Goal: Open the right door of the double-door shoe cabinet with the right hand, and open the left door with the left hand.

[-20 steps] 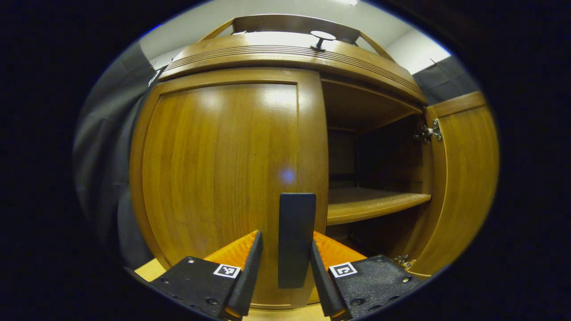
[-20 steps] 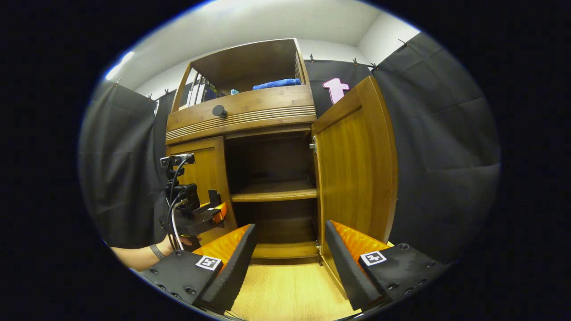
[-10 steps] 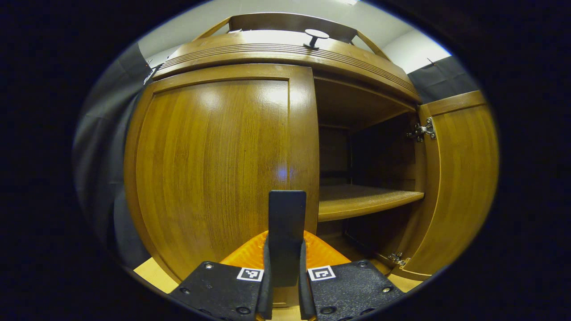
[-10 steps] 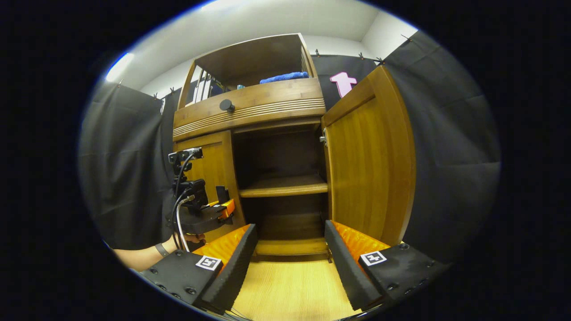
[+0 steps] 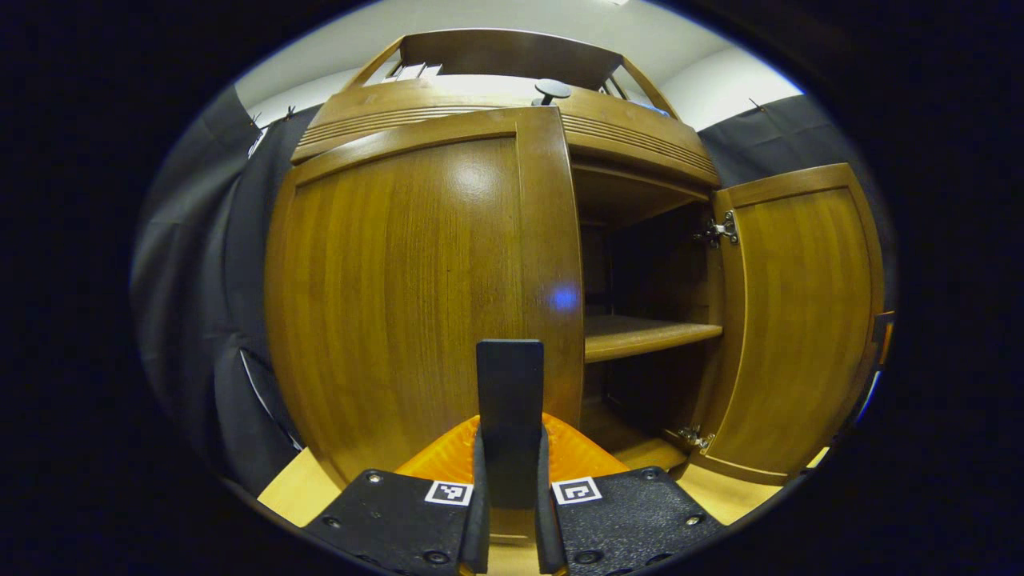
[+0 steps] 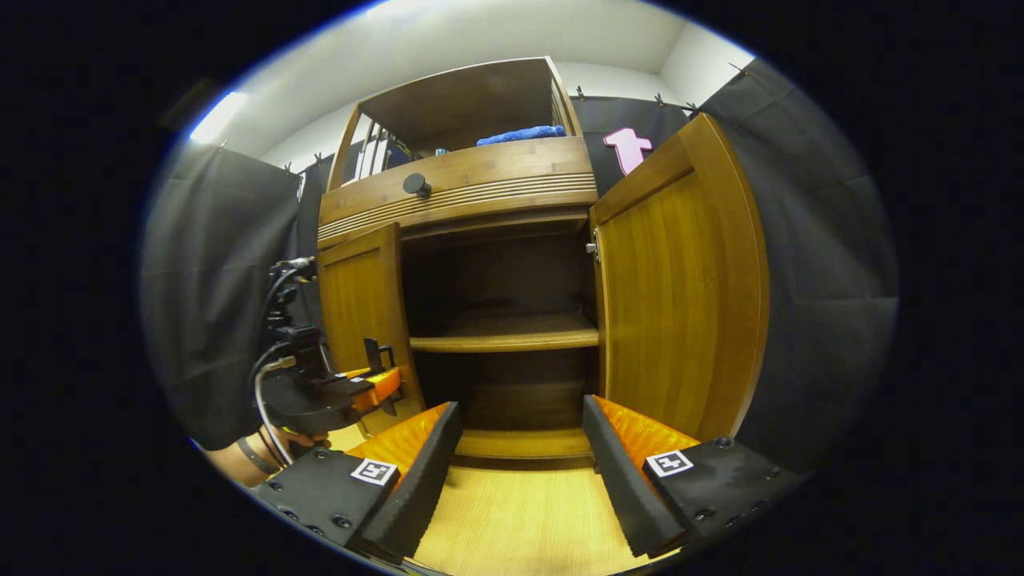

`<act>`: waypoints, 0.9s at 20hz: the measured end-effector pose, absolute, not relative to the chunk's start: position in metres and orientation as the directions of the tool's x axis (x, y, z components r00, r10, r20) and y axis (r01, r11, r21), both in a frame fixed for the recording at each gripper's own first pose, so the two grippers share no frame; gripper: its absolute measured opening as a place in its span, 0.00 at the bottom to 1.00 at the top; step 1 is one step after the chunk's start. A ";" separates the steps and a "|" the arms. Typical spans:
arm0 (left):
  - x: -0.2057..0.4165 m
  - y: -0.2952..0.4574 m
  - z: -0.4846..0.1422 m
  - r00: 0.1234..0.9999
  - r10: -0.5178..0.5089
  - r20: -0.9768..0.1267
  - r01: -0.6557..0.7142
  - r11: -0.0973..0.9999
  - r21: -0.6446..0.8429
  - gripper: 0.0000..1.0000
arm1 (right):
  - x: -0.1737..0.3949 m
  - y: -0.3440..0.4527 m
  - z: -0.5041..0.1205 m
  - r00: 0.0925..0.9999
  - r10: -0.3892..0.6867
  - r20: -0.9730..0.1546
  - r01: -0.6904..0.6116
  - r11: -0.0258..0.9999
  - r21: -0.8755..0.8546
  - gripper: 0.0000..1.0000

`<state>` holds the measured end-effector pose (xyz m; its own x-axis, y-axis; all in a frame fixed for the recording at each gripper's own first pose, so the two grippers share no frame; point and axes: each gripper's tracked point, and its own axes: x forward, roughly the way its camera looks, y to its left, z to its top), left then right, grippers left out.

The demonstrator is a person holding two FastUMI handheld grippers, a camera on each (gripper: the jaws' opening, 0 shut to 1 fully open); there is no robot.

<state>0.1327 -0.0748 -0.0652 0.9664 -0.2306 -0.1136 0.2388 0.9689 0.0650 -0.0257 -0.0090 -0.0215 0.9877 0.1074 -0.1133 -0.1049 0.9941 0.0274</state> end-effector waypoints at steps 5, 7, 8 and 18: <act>0.090 -0.046 -0.066 0.973 -0.199 -0.118 0.209 0.975 0.072 0.23 | -0.023 -0.010 -0.026 0.986 0.112 -0.124 -0.108 0.994 0.034 0.89; 0.078 -0.035 -0.064 0.978 -0.176 -0.114 0.186 0.979 0.081 0.24 | -0.019 -0.010 -0.025 0.985 0.122 -0.122 -0.118 0.992 0.036 0.89; 0.072 -0.030 -0.063 0.980 -0.165 -0.115 0.176 0.980 0.092 0.23 | -0.018 -0.009 -0.026 0.984 0.125 -0.123 -0.122 0.992 0.035 0.89; 0.031 0.050 -0.042 0.997 0.005 -0.079 0.003 0.995 0.100 0.15 | -0.009 0.007 -0.032 0.971 0.191 -0.143 -0.187 0.981 0.047 0.89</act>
<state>0.0306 0.0504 -0.0421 0.9969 0.0053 -0.0785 0.0026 0.9950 0.1000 -0.0086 0.0075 -0.0324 0.9711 0.1914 -0.1427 -0.1865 0.9813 0.0467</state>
